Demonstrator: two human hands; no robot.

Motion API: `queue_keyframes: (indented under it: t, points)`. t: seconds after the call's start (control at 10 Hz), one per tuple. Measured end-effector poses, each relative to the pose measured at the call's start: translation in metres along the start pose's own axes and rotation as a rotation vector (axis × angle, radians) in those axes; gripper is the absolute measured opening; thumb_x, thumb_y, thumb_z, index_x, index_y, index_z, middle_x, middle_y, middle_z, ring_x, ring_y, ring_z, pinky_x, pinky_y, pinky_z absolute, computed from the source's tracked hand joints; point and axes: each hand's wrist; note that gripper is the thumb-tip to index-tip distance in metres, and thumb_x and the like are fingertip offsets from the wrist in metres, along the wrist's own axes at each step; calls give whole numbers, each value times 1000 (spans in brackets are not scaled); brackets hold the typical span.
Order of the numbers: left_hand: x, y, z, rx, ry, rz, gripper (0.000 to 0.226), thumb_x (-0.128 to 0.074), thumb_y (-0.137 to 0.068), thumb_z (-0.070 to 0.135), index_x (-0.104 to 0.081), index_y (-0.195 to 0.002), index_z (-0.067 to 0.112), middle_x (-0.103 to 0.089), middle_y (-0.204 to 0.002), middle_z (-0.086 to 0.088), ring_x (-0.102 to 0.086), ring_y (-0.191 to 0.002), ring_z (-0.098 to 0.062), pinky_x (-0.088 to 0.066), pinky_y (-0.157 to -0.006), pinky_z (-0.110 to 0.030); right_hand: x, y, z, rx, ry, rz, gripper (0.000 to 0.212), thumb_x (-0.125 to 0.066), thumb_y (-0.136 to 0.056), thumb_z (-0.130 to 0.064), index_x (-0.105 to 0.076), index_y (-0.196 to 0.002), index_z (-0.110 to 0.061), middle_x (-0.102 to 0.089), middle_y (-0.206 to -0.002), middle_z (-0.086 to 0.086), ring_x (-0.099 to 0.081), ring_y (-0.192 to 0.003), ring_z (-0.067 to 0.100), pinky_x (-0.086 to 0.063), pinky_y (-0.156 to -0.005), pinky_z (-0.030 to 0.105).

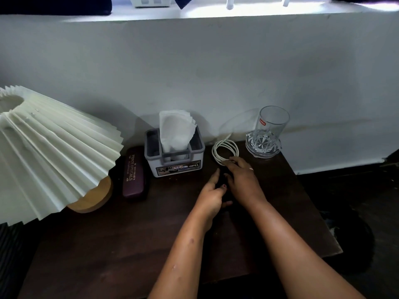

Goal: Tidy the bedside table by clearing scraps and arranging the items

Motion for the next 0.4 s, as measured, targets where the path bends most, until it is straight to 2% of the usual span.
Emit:
queue_keyframes:
  t: [0.1,0.2,0.3,0.4]
  points:
    - [0,3,1,9,3,3,55,-35,-96,2,-24,-145,25,-37,-147,-1,-50,-118,-16,-49,-65,-18,2,2,-2,-2,2,1,43,-56,-84,-6,-56,-126,-14,-46,-136,10,-40,-125,27,-33,-104,30]
    - [5,12,2,16,-3,23,55,-38,-96,4,-24,-145,24,-43,-141,0,-53,-115,-18,-49,-64,-20,4,6,-5,5,31,-30,46,-57,-84,-8,-52,-129,-15,-44,-137,10,-40,-125,30,-36,-103,35]
    - [18,31,8,17,-29,87,54,-40,-96,6,-26,-144,25,-52,-112,11,-55,-97,-11,-47,-67,-24,10,17,-15,27,56,-63,51,-58,-85,-12,-47,-134,-15,-39,-141,12,-38,-128,34,-33,-107,37]
    - [27,46,9,4,-42,174,53,-40,-95,7,-28,-143,25,-48,-129,7,-50,-111,-12,-45,-76,-27,8,29,-20,24,41,-84,56,-60,-85,-16,-42,-138,-15,-34,-147,14,-32,-134,34,-27,-112,36]
Point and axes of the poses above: each hand's wrist, its own y-axis away from the middle knuckle, its own x-axis out of the back of the hand, z = x × y
